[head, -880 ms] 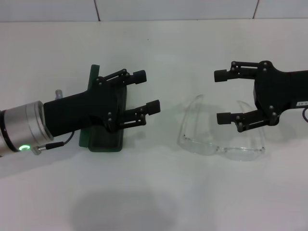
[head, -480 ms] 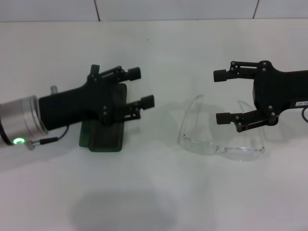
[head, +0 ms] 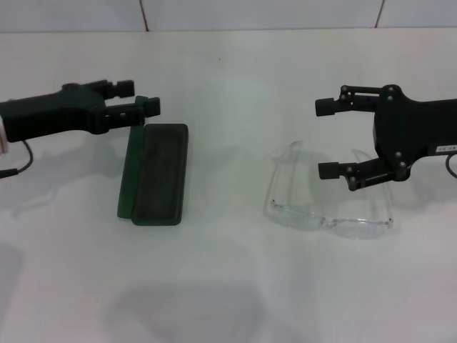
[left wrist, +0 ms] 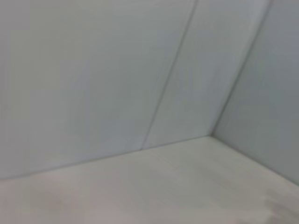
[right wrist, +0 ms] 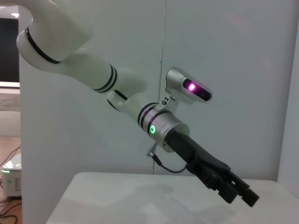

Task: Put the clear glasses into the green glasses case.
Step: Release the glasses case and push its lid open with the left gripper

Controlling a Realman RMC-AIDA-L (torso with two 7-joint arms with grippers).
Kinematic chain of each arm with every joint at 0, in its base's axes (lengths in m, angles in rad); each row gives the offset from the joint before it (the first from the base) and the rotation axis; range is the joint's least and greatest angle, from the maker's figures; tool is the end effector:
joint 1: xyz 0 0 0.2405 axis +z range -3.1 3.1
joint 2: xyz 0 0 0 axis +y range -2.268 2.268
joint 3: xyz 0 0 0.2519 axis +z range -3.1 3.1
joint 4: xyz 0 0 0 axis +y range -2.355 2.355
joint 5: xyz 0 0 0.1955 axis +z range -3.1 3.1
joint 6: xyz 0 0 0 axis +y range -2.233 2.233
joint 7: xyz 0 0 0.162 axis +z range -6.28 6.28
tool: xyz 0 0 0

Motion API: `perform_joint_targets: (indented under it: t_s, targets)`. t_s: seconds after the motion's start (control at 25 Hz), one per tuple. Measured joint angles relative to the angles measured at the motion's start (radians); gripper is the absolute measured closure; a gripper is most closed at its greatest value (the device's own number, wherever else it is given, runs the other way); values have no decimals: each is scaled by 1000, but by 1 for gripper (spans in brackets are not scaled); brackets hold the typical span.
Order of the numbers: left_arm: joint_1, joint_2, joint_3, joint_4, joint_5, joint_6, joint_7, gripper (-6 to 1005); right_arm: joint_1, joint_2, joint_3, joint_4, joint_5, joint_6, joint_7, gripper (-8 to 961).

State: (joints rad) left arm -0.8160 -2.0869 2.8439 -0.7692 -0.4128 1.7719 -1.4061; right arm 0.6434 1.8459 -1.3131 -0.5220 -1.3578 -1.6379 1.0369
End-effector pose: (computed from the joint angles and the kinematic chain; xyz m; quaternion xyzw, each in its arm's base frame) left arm -0.2470 0.3476 0.0322 -0.8959 -0.3029 -0.2681 0.1838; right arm 0.1829 0.3345 0.0160 -0.9545 -0.0475 0.2898 0.0525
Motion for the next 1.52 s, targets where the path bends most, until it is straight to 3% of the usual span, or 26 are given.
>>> perform_joint_targets:
  t_s: [0.4,0.72,1.2,1.4,1.52]
  targets:
    - [-16,2,2,1,118,-170,-122,169,4,13,0,-28,-24,47,0,71]
    - [-32,3,2,29,172,-184,-169,176,4,31,0,-63,-61,70,0,74]
    - [-64,4,2,51,244,-264,-236,202,-1,33,0,-70,-77,72,0,78]
    - [-74,5,1,52,275,-275,-238,213,4,35,0,-91,-170,41,1,79]
    - [-74,5,2,52,279,-282,-246,342,-1,35,0,-115,-217,10,0,80]
